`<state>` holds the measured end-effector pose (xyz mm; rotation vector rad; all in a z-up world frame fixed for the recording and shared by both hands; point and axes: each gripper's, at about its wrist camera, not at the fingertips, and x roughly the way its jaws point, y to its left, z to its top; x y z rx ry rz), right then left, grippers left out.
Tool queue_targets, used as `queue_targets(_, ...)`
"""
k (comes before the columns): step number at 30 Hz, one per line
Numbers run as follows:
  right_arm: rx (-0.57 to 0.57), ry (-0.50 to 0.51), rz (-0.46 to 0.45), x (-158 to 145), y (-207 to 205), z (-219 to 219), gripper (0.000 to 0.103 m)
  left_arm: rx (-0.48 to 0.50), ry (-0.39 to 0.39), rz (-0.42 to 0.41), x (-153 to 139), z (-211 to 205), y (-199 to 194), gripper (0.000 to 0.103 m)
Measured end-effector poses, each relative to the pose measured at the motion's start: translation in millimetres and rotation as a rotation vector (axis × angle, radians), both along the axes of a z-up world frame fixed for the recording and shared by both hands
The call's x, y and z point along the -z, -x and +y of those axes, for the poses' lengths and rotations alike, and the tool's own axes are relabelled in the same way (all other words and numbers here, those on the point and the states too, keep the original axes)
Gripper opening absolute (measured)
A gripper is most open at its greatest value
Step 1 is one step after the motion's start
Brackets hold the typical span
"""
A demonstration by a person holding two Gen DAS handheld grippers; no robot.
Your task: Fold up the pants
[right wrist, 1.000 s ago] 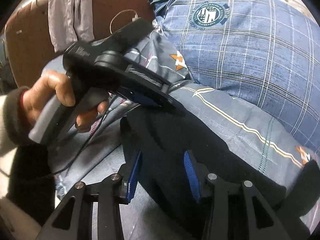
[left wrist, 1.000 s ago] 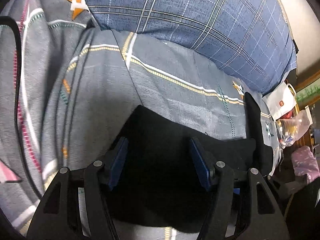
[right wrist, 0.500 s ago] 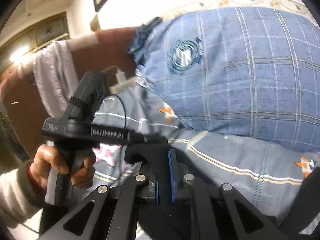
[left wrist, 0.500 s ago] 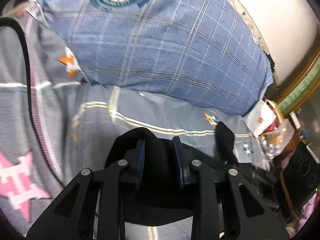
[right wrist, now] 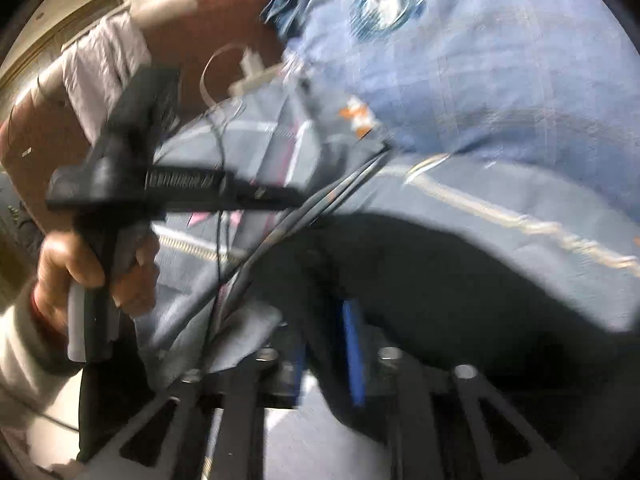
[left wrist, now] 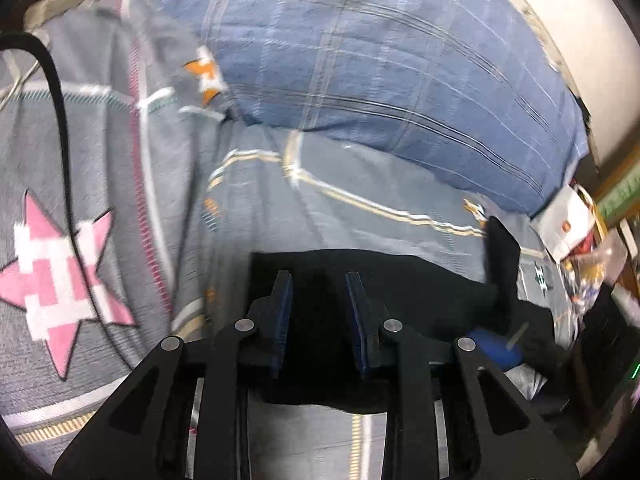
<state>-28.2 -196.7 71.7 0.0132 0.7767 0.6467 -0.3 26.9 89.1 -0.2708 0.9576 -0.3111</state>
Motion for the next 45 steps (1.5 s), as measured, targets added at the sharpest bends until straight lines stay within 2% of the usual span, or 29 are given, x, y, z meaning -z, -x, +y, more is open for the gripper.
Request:
queue_targets(2,0.095,0.051,-0.050,-14.4,-3.4,-33.1,0.055,0.036,-0.032,-0.017,-2.1,-19.2,1.4,0.026)
queue_targets(5,0.261,0.163,-0.064,-21.8,-26.4,-88.0,0.056,0.082,-0.050,-0.009,2.9,-46.6,-1.4,0.026)
queue_targets(7,0.369,0.180,-0.026,-20.8,-48.0,-125.0,0.056,0.101,-0.056,0.002,7.8,-58.7,-4.2,0.026)
queue_targets(8,0.447,0.185,0.021,-16.2,-64.2,-149.8,0.056,0.107,-0.058,0.004,9.9,-63.0,-5.0,0.026)
queue_targets(11,0.579,0.157,0.165,0.3,-104.5,-197.1,0.056,0.128,-0.058,0.029,20.2,-79.4,-9.6,0.026)
queue_targets(13,0.611,0.081,0.254,14.6,-127.0,-218.4,0.056,0.148,-0.076,0.053,27.6,-88.0,-11.5,0.026)
queue_targets(15,0.635,0.020,0.305,25.8,-143.6,-228.3,0.056,0.154,-0.099,0.068,34.9,-92.5,-12.7,0.026)
queue_targets(17,0.628,0.004,0.324,35.8,-156.7,-229.4,0.055,0.156,-0.110,0.076,38.5,-95.4,-13.6,0.026)
queue_targets(18,0.627,0.027,0.294,36.2,-161.0,-226.7,0.052,0.154,-0.111,0.078,39.1,-95.8,-13.9,0.026)
queue_targets(20,0.601,0.128,0.267,37.6,-167.4,-217.1,0.014,0.149,-0.107,0.081,39.0,-95.3,-13.8,0.029)
queue_targets(21,0.597,0.134,0.261,35.6,-166.8,-216.2,0.012,0.149,-0.096,0.085,38.5,-94.8,-13.7,0.031)
queue_targets(23,0.596,0.065,0.242,20.6,-152.3,-226.9,0.000,0.146,-0.085,0.091,37.5,-92.8,-12.6,0.031)
queue_targets(25,0.605,-0.008,0.181,-1.3,-124.8,-240.0,0.000,0.149,-0.087,0.086,37.6,-92.2,-10.8,0.031)
queue_targets(26,0.608,-0.052,0.124,-22.3,-99.9,-247.5,0.000,0.149,-0.088,0.085,38.0,-92.0,-9.7,0.031)
queue_targets(29,0.618,-0.104,-0.013,-64.5,-27.8,-265.9,0.000,0.146,-0.075,0.087,40.4,-91.1,-7.4,0.031)
queue_targets(31,0.623,-0.094,-0.009,-72.2,1.0,-275.2,0.000,0.145,-0.076,0.087,42.4,-92.1,-7.0,0.031)
queue_targets(33,0.646,-0.001,0.054,-66.7,7.4,-277.9,0.000,0.143,-0.086,0.090,43.2,-94.4,-7.4,0.031)
queue_targets(35,0.665,0.057,0.088,-61.6,2.1,-273.0,0.004,0.135,-0.089,0.084,40.4,-95.0,-5.9,0.031)
queue_targets(37,0.619,0.024,0.104,-53.3,-13.8,-261.3,0.009,0.123,-0.077,0.084,39.3,-92.6,-4.5,0.031)
queue_targets(39,0.602,-0.008,0.132,-45.3,-31.9,-256.4,0.033,0.108,-0.070,0.098,40.3,-92.1,-3.7,0.037)
queue_targets(40,0.608,-0.017,0.151,-38.5,-48.2,-252.1,0.048,0.111,-0.067,0.101,40.5,-92.7,-3.1,0.041)
queue_targets(43,0.645,0.000,0.176,-22.6,-92.3,-249.6,0.048,0.124,-0.087,0.094,38.6,-95.8,-2.2,0.044)
queue_targets(45,0.667,0.083,0.199,-10.1,-124.1,-253.9,0.048,0.128,-0.099,0.097,38.2,-97.1,-3.9,0.044)
